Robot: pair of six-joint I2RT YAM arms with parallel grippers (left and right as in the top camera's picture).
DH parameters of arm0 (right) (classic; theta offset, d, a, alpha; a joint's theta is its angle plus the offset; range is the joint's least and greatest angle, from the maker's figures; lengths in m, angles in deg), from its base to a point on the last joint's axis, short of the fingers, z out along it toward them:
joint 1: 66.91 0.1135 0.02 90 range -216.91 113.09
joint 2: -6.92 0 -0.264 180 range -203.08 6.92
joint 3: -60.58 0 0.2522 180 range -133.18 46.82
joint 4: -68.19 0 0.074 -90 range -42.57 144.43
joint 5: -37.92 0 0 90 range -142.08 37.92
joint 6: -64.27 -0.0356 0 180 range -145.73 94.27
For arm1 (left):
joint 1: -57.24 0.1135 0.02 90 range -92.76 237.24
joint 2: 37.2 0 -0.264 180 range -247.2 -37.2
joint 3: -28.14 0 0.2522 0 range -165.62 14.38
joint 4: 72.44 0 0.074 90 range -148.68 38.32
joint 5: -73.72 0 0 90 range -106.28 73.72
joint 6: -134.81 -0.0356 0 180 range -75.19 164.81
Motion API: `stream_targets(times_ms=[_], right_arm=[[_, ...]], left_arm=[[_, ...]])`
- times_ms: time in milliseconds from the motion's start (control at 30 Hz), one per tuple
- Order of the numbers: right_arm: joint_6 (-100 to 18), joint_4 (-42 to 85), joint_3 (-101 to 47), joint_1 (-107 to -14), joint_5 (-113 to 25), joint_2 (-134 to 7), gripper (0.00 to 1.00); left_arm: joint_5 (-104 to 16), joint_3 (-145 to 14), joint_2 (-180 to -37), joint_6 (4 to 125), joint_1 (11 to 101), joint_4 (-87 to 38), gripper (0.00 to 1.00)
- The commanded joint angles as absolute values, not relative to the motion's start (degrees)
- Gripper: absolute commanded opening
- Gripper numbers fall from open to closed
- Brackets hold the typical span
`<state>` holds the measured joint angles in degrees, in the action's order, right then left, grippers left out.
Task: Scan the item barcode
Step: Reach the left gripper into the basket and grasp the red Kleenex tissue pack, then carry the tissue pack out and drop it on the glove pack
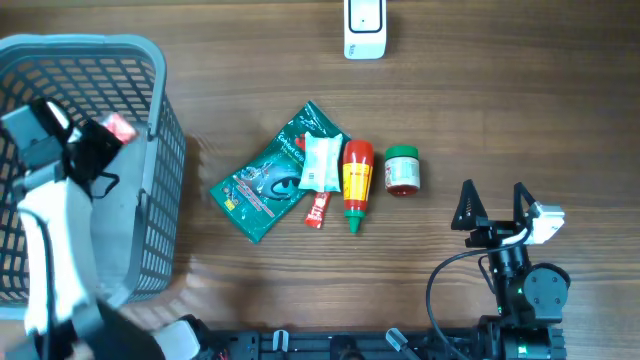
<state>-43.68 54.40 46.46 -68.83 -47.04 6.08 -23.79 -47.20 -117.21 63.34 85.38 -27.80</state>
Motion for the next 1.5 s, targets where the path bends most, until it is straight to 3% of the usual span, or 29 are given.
stream_targets(times_ms=[0, 267, 500, 933, 1467], right_arm=[[-43.9, 54.6, 46.5, -68.6, -47.7, 6.6, 1.0], [-43.9, 54.6, 46.5, -68.6, -47.7, 6.6, 1.0], [-43.9, 54.6, 46.5, -68.6, -47.7, 6.6, 1.0], [-43.9, 54.6, 46.5, -68.6, -47.7, 6.6, 1.0], [-43.9, 54.6, 46.5, -68.6, -47.7, 6.6, 1.0]], left_arm=[[-23.2, -48.8, -105.7, 64.8, 85.5, -27.3, 0.04], [-30.9, -48.8, -85.1, 71.4, 84.9, -27.1, 0.04], [-42.4, -48.7, -79.5, 70.7, 75.5, -24.7, 0.04], [-38.6, -48.5, -91.0, 70.6, 51.2, -23.2, 0.04], [-26.7, -48.5, -111.0, 70.8, 31.1, -24.3, 0.04]])
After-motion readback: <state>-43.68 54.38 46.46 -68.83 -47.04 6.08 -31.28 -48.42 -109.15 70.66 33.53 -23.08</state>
